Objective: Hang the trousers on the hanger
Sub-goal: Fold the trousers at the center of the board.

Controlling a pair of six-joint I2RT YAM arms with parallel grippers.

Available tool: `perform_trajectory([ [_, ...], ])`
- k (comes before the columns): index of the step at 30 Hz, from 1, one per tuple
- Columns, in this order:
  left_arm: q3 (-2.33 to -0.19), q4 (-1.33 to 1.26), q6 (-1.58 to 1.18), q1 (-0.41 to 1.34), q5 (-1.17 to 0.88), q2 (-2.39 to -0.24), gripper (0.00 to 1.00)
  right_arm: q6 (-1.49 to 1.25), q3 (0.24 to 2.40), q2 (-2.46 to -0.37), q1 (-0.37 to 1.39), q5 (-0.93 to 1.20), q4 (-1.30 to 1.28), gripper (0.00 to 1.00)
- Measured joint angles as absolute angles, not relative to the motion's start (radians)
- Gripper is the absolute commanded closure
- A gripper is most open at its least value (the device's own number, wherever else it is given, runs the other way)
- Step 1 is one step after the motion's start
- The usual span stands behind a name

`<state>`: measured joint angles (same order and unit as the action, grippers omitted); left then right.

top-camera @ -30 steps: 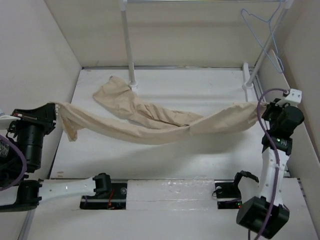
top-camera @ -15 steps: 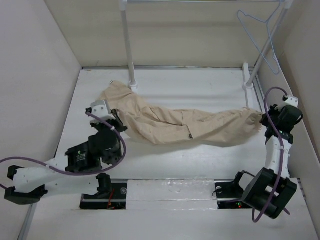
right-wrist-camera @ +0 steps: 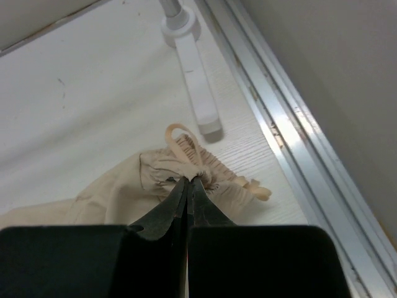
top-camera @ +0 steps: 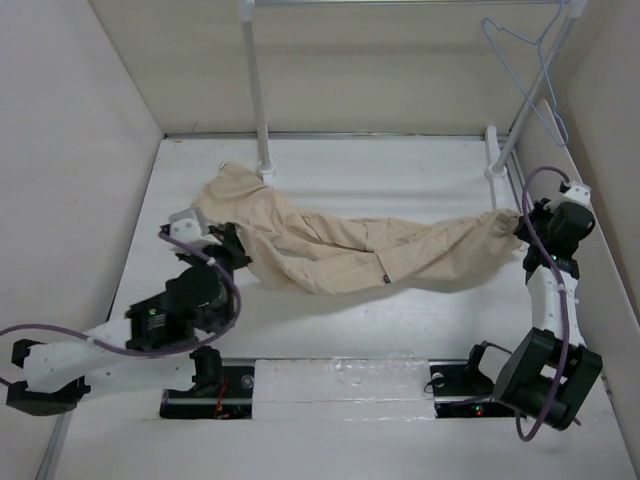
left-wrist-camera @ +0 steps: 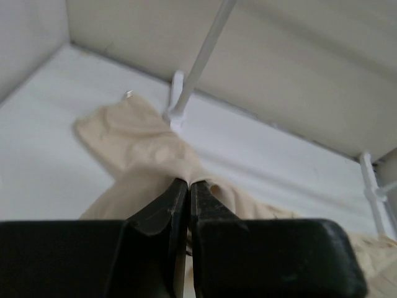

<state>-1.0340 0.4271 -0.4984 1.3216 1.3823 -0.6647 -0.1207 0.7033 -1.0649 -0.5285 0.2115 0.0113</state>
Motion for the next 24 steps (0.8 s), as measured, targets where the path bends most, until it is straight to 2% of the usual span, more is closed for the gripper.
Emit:
perform_trajectory([
  [2,-0.901,0.051,-0.231,1.321,1.398,-0.693,1.00,-0.133,0.704,-1.104,-0.472,0.196,0.023,1.00],
  [3,-0.891,-0.023,-0.156,1.312,1.397,-0.754,1.00,-0.136,0.704,-1.111,-0.444,0.187,0.024,1.00],
  [6,-1.021,0.028,-0.243,1.069,1.180,-1.012,1.00,-0.135,0.704,-1.095,-0.381,0.160,0.028,1.00],
  [8,-1.032,-0.049,-0.286,0.911,1.036,-1.126,1.00,-0.124,0.710,-1.065,-0.356,0.149,0.026,1.00],
  [13,-0.976,-0.022,-0.389,0.540,0.657,-1.140,1.00,-0.094,0.727,-0.982,-0.327,0.110,0.025,1.00],
  [15,-0.976,-0.003,-0.431,0.395,0.608,-1.134,1.00,-0.086,0.727,-0.966,-0.327,0.097,0.025,1.00],
  [19,-1.015,0.063,-0.472,0.263,0.477,-1.129,1.00,-0.078,0.727,-0.971,-0.335,0.082,0.022,1.00],
  [24,-1.219,0.096,-0.473,0.030,0.239,-1.315,1.00,-0.071,0.749,-1.021,-0.371,0.071,0.014,1.00],
])
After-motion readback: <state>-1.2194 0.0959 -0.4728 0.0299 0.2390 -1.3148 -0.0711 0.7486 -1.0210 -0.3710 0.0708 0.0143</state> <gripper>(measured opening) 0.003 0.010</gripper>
